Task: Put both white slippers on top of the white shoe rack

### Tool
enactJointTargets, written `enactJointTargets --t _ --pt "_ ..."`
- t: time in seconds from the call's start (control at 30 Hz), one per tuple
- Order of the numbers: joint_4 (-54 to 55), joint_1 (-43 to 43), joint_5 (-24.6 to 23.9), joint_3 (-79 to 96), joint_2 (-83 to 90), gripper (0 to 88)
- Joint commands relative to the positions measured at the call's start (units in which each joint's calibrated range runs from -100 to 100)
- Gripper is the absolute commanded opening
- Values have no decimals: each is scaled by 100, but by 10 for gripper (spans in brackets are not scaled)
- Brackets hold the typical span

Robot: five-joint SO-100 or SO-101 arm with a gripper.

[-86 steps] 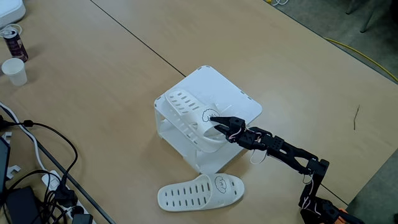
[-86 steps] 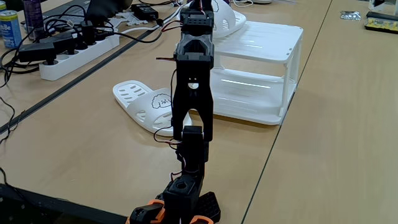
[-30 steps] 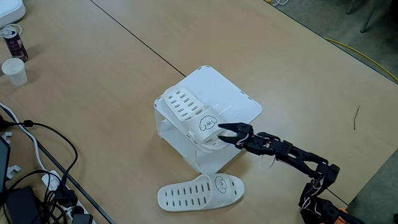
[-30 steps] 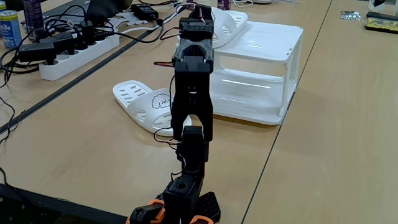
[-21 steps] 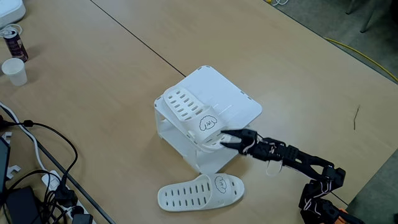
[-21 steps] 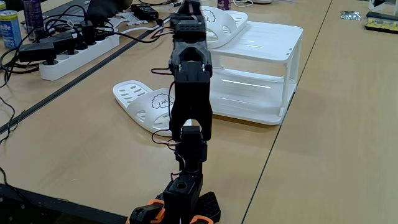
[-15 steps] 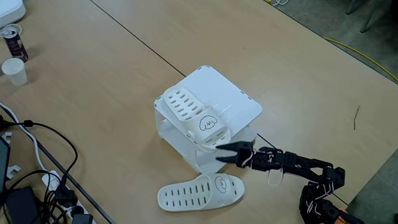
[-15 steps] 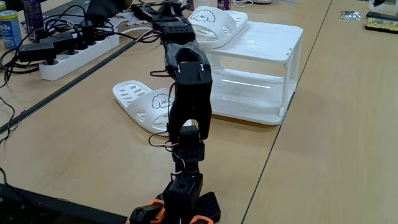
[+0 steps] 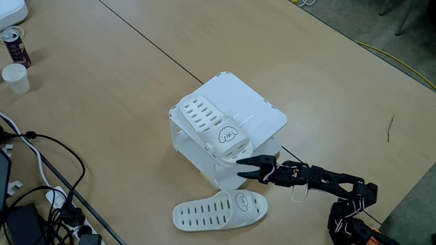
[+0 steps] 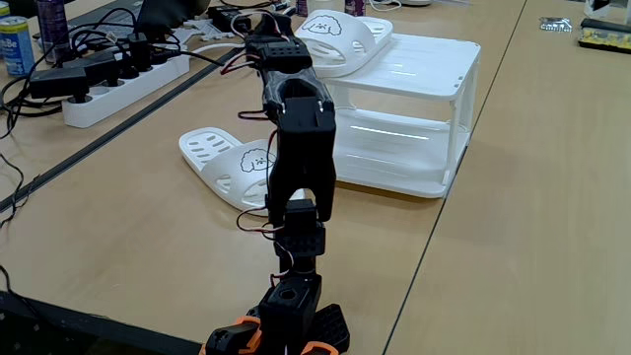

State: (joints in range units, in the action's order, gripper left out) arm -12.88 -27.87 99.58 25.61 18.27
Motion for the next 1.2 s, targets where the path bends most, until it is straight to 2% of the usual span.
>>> enactJointTargets --t 0.0,0.43,0.77,0.9,1.17 --pt "19 229 42 -111 45 219" --pt "11 813 42 132 37 219" --pt "11 838 42 240 79 219" --pt "11 698 42 204 129 219" --pt "2 -528 42 917 744 216"
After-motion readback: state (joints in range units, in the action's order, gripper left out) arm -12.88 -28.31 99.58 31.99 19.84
